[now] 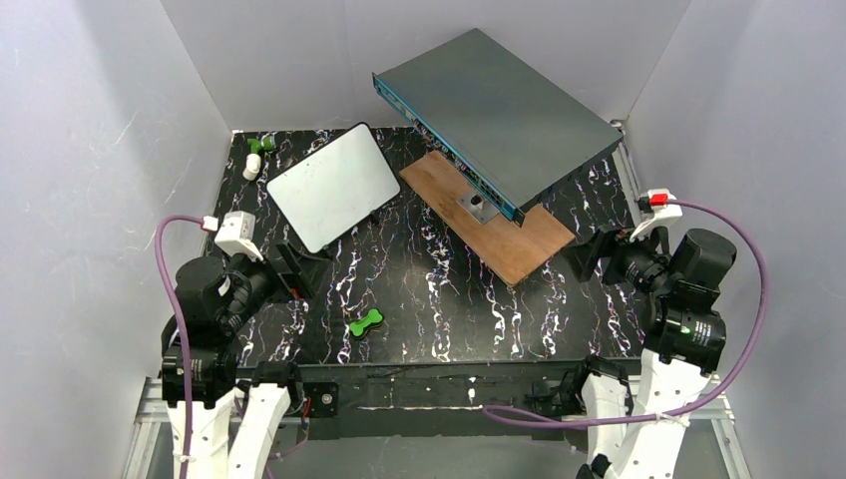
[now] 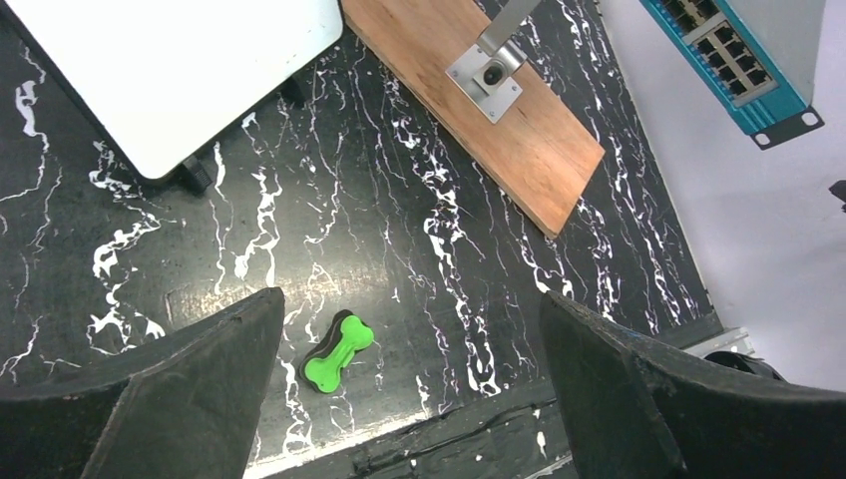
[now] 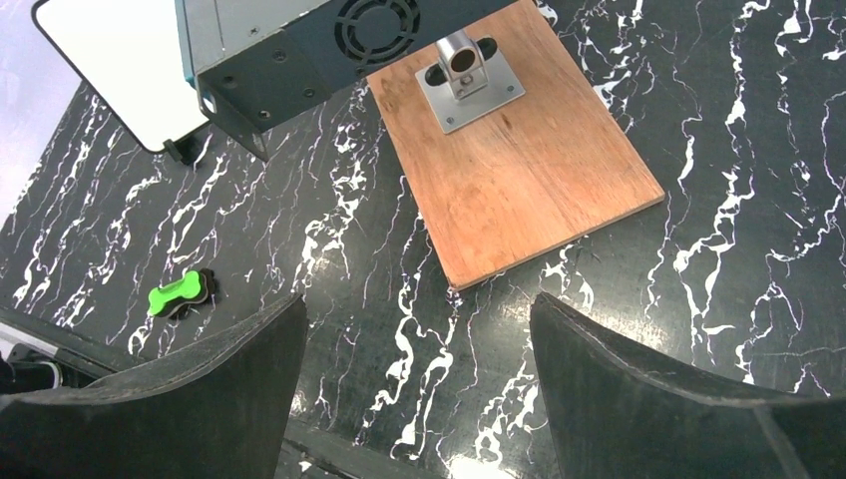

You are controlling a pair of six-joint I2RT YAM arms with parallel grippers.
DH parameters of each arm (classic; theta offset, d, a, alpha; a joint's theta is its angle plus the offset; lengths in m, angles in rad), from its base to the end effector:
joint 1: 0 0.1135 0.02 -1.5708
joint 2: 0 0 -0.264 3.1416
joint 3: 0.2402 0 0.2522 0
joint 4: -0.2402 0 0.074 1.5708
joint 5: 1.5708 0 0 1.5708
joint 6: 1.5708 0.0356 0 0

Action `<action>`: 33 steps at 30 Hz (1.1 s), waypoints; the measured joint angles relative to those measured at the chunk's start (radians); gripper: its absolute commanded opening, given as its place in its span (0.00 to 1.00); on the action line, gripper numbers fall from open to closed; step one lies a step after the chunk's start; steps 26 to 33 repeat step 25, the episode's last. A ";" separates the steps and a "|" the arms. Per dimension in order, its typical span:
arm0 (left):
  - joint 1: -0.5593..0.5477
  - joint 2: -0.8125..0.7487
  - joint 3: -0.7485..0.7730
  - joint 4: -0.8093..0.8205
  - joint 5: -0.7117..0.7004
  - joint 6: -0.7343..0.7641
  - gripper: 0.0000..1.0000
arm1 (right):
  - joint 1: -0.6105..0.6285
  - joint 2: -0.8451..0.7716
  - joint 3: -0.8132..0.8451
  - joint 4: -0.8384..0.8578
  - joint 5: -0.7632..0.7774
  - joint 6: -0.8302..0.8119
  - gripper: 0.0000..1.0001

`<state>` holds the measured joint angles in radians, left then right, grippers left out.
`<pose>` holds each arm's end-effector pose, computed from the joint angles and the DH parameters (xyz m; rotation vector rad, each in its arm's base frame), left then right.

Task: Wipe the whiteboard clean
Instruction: Reset both arms

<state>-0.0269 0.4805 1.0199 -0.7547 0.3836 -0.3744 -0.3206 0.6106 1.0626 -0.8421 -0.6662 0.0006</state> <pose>0.0694 -0.0152 0.3900 -0.0339 1.8137 -0.6286 0.0944 -0.0082 0.3870 -0.1274 1.8932 0.4341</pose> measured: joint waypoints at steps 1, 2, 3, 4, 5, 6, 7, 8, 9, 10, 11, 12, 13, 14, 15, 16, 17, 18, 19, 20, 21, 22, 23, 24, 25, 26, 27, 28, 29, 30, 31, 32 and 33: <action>-0.001 0.000 -0.001 0.003 0.005 -0.004 0.98 | 0.000 0.000 -0.001 0.002 -0.005 0.000 0.88; -0.002 -0.001 -0.004 0.008 0.010 -0.005 0.98 | 0.000 0.000 -0.005 0.005 -0.011 0.000 0.88; -0.002 -0.002 -0.007 0.011 0.018 -0.005 0.98 | 0.000 0.000 -0.010 0.007 -0.017 0.000 0.88; -0.002 -0.003 -0.011 0.014 0.031 -0.008 0.98 | 0.000 0.000 -0.016 0.008 -0.021 0.000 0.88; -0.002 -0.004 -0.012 0.014 0.039 -0.008 0.98 | 0.000 0.000 -0.024 0.009 -0.025 0.001 0.88; -0.002 -0.005 -0.012 0.014 0.049 -0.009 0.98 | 0.000 0.000 -0.028 0.009 -0.027 0.002 0.88; -0.002 -0.007 -0.012 0.014 0.057 -0.008 0.98 | 0.000 0.001 -0.031 0.009 -0.029 0.003 0.88; -0.002 -0.010 -0.012 0.014 0.065 -0.008 0.98 | 0.000 0.003 -0.031 0.009 -0.030 0.005 0.88; -0.002 -0.013 -0.012 0.014 0.072 -0.008 0.98 | -0.001 0.005 -0.031 0.012 -0.029 0.008 0.88; -0.002 -0.015 -0.012 0.014 0.076 -0.008 0.98 | -0.001 0.006 -0.031 0.013 -0.029 0.009 0.88; -0.002 -0.016 -0.012 0.014 0.080 -0.008 0.98 | -0.001 0.006 -0.031 0.015 -0.027 0.012 0.88; -0.002 -0.017 -0.012 0.014 0.084 -0.008 0.98 | -0.001 0.006 -0.031 0.015 -0.024 0.015 0.88; -0.002 -0.017 -0.012 0.014 0.088 -0.008 0.98 | -0.001 0.006 -0.031 0.015 -0.020 0.018 0.88; -0.002 -0.017 -0.012 0.014 0.090 -0.008 0.98 | -0.001 0.006 -0.031 0.015 -0.017 0.019 0.88; -0.002 -0.017 -0.012 0.014 0.093 -0.008 0.98 | -0.001 0.006 -0.031 0.015 -0.013 0.022 0.88; -0.002 -0.017 -0.012 0.014 0.095 -0.008 0.98 | -0.001 0.006 -0.031 0.016 -0.009 0.023 0.88; -0.002 -0.017 -0.012 0.014 0.097 -0.007 0.98 | -0.001 0.005 -0.031 0.015 -0.006 0.023 0.88; -0.002 -0.017 -0.012 0.014 0.097 -0.007 0.98 | -0.001 0.005 -0.031 0.015 -0.003 0.024 0.88; -0.002 -0.017 -0.012 0.014 0.097 -0.006 0.98 | -0.001 0.005 -0.031 0.016 -0.002 0.024 0.88; -0.002 -0.017 -0.012 0.014 0.097 -0.005 0.98 | -0.001 0.004 -0.031 0.016 0.001 0.026 0.88; -0.002 -0.017 -0.012 0.014 0.096 -0.003 0.98 | -0.001 0.004 -0.031 0.016 0.003 0.026 0.86; -0.002 -0.017 -0.012 0.014 0.096 -0.003 0.98 | -0.001 0.005 -0.031 0.015 0.003 0.025 0.86; -0.002 -0.018 -0.013 0.014 0.096 0.000 0.98 | -0.001 0.005 -0.031 0.015 0.003 0.025 0.88; -0.002 -0.018 -0.013 0.014 0.096 0.000 0.98 | -0.004 0.005 -0.031 0.014 0.003 0.001 0.89; -0.002 -0.018 -0.013 0.013 0.096 0.002 0.98 | -0.006 0.005 -0.031 0.014 0.006 -0.007 0.89; -0.002 -0.018 -0.013 0.013 0.096 0.002 0.98 | -0.006 0.005 -0.031 0.014 0.006 -0.007 0.89; -0.002 -0.018 -0.013 0.013 0.096 0.002 0.98 | -0.006 0.005 -0.031 0.014 0.006 -0.007 0.89; -0.002 -0.018 -0.013 0.013 0.096 0.002 0.98 | -0.006 0.005 -0.031 0.014 0.006 -0.007 0.89; -0.002 -0.018 -0.013 0.013 0.096 0.002 0.98 | -0.006 0.005 -0.031 0.014 0.006 -0.007 0.89; -0.002 -0.018 -0.013 0.013 0.096 0.002 0.98 | -0.006 0.005 -0.031 0.014 0.006 -0.007 0.89; -0.002 -0.018 -0.013 0.013 0.096 0.002 0.98 | -0.006 0.005 -0.031 0.014 0.006 -0.007 0.89; -0.002 -0.018 -0.013 0.013 0.096 0.002 0.98 | -0.006 0.005 -0.031 0.014 0.006 -0.007 0.89; -0.002 -0.018 -0.013 0.013 0.096 0.002 0.98 | -0.006 0.005 -0.031 0.014 0.006 -0.007 0.89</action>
